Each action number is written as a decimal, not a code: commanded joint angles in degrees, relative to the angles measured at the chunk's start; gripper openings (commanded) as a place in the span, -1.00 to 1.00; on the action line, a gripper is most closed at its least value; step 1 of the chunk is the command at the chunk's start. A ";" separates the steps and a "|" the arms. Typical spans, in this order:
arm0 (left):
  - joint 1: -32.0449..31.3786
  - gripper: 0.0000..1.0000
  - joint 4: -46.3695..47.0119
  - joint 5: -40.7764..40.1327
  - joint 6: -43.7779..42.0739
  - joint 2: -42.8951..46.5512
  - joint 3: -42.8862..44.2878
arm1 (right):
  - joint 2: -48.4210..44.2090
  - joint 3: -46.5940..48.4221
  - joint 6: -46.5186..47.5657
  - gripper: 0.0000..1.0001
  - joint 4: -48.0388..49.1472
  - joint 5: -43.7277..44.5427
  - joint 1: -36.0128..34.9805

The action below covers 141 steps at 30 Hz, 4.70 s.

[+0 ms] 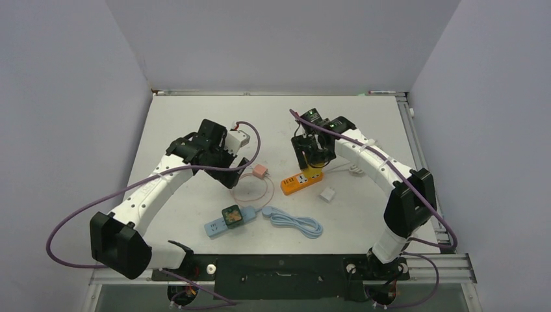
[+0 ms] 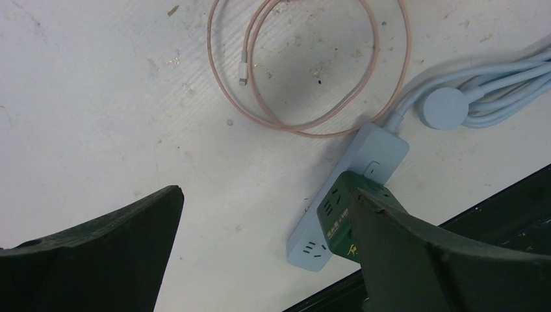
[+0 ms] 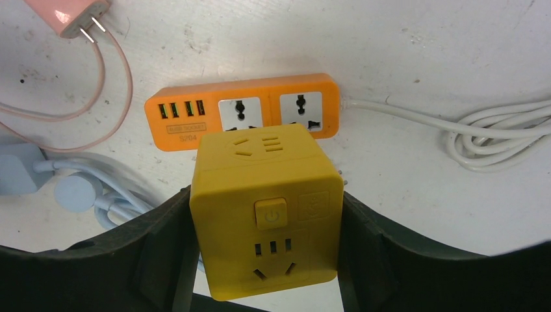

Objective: Insert the plug

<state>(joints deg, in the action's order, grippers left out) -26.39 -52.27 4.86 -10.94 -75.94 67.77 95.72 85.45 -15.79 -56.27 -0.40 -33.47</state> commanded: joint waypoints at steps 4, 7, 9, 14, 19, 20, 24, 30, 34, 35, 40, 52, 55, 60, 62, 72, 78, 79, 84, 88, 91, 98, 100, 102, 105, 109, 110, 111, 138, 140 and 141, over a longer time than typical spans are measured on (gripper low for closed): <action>1.07 0.96 -2.06 -0.29 -0.68 0.88 0.41 | 1.48 3.16 0.19 -0.89 -0.06 3.31 -1.86; 1.37 0.96 -1.87 -1.04 -0.65 0.55 0.81 | 2.55 2.43 -0.06 -0.89 0.62 3.93 -2.58; 1.68 0.97 -1.94 -1.04 -0.41 0.18 1.11 | 3.13 2.00 -0.18 -0.89 0.99 4.21 -2.97; 1.69 1.00 -2.17 -0.13 -0.81 0.11 0.40 | 4.21 0.95 0.40 -0.89 2.55 3.95 -3.18; 1.74 1.00 -2.16 -0.46 -1.01 0.37 0.18 | 5.48 0.77 0.76 -0.89 3.60 3.09 -3.18; 1.70 1.00 -2.13 -0.47 -1.01 0.45 0.18 | 5.79 0.82 0.77 -0.89 3.68 2.96 -3.18; 1.70 1.00 -2.13 -0.47 -1.01 0.53 0.24 | 5.75 0.05 0.43 -0.89 4.18 3.89 -2.75; 1.71 1.00 -2.31 0.32 -0.93 0.58 0.25 | 4.78 -2.89 0.98 -0.89 5.27 4.68 0.01; 1.71 0.90 -2.53 0.49 -0.93 0.27 0.43 | 4.65 -4.06 1.09 -0.89 5.86 5.40 0.66; 1.74 0.90 -2.57 0.50 -0.93 0.20 0.49 | 4.67 -4.33 1.11 -0.89 6.01 5.65 0.81; 1.71 0.89 -2.66 0.67 -0.93 0.30 0.45 | 4.40 -5.02 1.53 -0.89 6.43 7.11 1.29; 1.76 0.89 -2.79 1.40 -0.79 0.47 0.17 | 4.29 -4.59 2.49 -0.89 7.28 8.34 2.69; 1.73 0.89 -2.92 1.25 -1.10 0.60 0.22 | 4.31 -4.55 2.36 -0.89 7.58 8.61 2.71; 1.76 0.89 -3.02 1.21 -1.28 0.72 0.26 | 4.17 -5.06 2.11 -0.89 8.17 7.48 2.71; 1.76 0.89 -3.01 1.21 -1.28 0.83 0.11 | 3.89 -5.47 2.00 -0.89 8.43 7.31 2.71; 1.78 0.89 -2.92 1.29 -1.28 1.03 -0.04 | 2.69 -7.17 1.73 -0.89 8.98 6.01 2.63; 1.78 0.89 -3.01 1.21 -1.28 1.08 -0.18 | 0.79 -6.85 1.66 -0.89 9.36 5.13 2.71; 1.78 0.89 -3.01 1.31 -1.28 1.14 -0.26 | 0.35 -6.64 1.66 -0.89 9.38 4.88 2.71; 1.76 0.89 -2.92 1.50 -1.02 0.89 -0.32 | -0.64 -6.61 1.55 -0.89 9.30 3.93 2.71; 1.78 0.89 -2.92 1.65 -0.93 0.75 -0.14 | -1.16 -7.04 2.01 -0.89 9.90 4.14 2.71; 1.74 0.89 -3.01 1.69 -0.93 0.69 -0.01 | -0.64 -7.17 2.49 -0.89 9.87 3.93 2.80; 1.78 0.89 -3.19 1.61 -0.88 0.69 0.22 | 0.40 -9.27 2.53 -0.89 10.90 3.66 2.89; 1.78 0.88 -3.27 1.56 -0.92 0.65 0.26 | 0.40 -9.72 2.58 -0.89 11.24 3.61 2.89; 1.74 0.88 -3.28 1.60 -0.88 0.67 0.25 | 0.37 -9.74 2.65 -0.89 11.44 3.57 2.97; 1.74 0.88 -3.28 1.81 -0.75 0.55 0.19 | 0.41 -9.77 2.62 -0.89 11.68 3.68 2.98; 1.78 0.88 -3.36 1.98 -0.66 0.68 0.26 | 0.59 -9.70 2.62 -0.89 11.88 4.07 3.19; 1.73 0.88 -3.36 1.92 -0.66 0.70 0.25 | 0.64 -9.69 2.64 -0.89 12.05 4.14 3.31; 1.78 0.88 -3.36 1.95 -0.73 0.77 0.24 | 0.63 -9.69 2.61 -0.89 12.18 4.18 3.40; 1.78 0.88 -3.50 1.83 -1.01 1.05 0.54 | 2.85 -11.53 2.71 -0.89 13.87 5.18 3.50; 1.78 0.88 -3.53 1.88 -1.01 1.12 0.66 | 2.98 -11.64 2.70 -0.89 14.19 5.15 3.50; 1.78 0.88 -3.54 1.90 -1.01 1.08 0.62 | 3.07 -11.72 2.66 -0.89 14.26 5.19 3.50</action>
<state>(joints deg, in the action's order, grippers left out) -25.02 -55.53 5.89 -11.81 -76.09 67.16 98.26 74.11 -13.67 -43.20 2.81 -30.35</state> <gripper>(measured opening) 0.942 0.629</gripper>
